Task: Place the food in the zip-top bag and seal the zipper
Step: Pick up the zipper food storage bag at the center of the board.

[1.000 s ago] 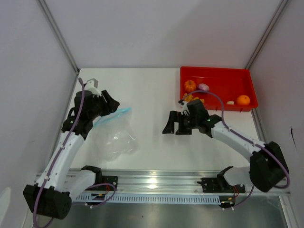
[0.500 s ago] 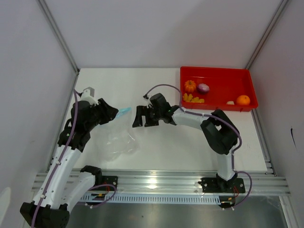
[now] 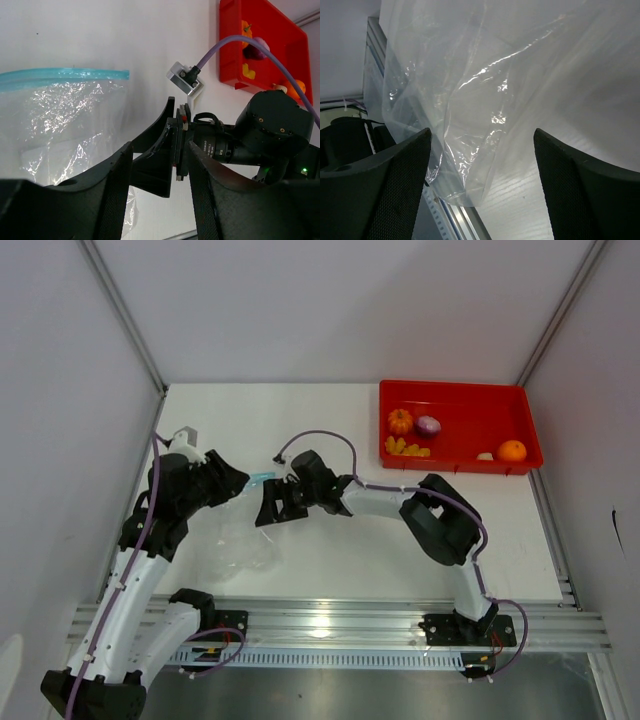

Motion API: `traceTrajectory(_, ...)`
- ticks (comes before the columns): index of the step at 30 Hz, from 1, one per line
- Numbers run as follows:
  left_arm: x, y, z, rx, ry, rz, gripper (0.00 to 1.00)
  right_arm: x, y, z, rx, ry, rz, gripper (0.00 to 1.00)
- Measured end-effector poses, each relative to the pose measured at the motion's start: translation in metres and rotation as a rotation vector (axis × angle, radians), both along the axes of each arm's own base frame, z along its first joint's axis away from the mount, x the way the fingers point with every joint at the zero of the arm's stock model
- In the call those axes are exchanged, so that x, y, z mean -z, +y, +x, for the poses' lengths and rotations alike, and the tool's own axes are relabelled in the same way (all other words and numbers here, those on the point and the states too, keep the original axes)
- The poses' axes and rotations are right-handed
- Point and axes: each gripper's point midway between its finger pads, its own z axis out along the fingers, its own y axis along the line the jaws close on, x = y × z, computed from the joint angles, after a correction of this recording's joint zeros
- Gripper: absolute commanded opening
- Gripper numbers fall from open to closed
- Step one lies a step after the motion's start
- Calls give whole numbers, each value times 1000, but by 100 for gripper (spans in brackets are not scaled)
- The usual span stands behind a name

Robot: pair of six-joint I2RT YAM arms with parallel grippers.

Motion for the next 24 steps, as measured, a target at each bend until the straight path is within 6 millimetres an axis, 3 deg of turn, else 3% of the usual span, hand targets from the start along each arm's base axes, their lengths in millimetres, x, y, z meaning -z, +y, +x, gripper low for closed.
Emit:
traceTrajectory(3, 0, -2, -1, 11, 1, -6, 51, -5, 6, -4, -21, -2, 36, 89)
traceTrajectory(6, -1, -3, -1, 15, 2, -10, 52, -10, 11, -9, -42, -4, 87, 88)
traceTrajectory(12, 0, -4, -2, 15, 8, -17, 51, -1, 16, -16, -63, 34, 104, 75)
traceTrajectory(15, 4, -4, -3, 14, 28, -15, 50, 7, 17, -18, -67, 45, 98, 57)
traceTrajectory(17, 7, -4, -4, 10, 50, -18, 49, 8, 17, -19, -68, 40, 103, 52)
traceTrajectory(20, 7, -4, -5, 6, 74, -23, 45, 7, 18, -17, -67, 24, 109, 27)
traceTrajectory(24, -1, -6, -6, 7, 93, -39, 43, 7, 18, -14, -68, 3, 106, 4)
